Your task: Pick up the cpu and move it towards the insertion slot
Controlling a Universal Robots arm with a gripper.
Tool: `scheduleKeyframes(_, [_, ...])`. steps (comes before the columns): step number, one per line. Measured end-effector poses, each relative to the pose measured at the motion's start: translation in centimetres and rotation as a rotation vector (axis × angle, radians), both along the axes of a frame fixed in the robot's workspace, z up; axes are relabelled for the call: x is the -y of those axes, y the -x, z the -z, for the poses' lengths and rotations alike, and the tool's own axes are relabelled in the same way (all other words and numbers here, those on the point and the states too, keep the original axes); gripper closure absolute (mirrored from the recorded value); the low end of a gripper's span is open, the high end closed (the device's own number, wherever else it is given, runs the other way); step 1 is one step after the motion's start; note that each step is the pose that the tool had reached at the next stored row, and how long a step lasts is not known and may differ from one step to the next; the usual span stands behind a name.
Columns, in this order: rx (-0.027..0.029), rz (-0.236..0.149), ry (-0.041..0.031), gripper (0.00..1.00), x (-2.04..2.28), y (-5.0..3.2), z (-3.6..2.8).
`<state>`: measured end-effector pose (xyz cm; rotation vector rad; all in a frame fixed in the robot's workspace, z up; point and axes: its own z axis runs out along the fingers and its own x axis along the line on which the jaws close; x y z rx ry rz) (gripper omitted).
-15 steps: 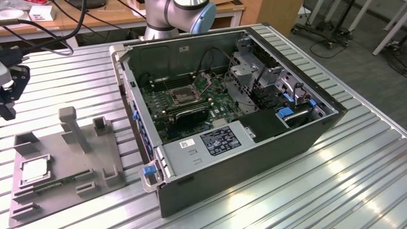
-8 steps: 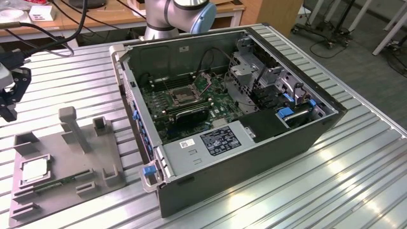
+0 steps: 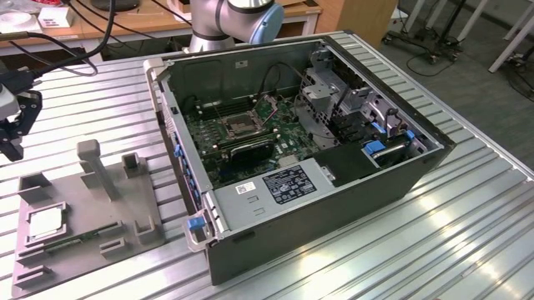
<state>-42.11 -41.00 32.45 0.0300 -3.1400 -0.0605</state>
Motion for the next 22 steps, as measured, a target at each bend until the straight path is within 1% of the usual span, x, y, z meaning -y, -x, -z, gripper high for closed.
scheduleKeyframes(5, [0.0001,0.000,-0.0001,0.90,0.00,0.00,0.03])
scheduleKeyframes(12, [0.0000,0.000,-0.0001,0.90,0.00,0.00,0.33])
scheduleKeyframes(22, [0.0000,0.000,0.0000,0.90,0.00,0.00,0.35])
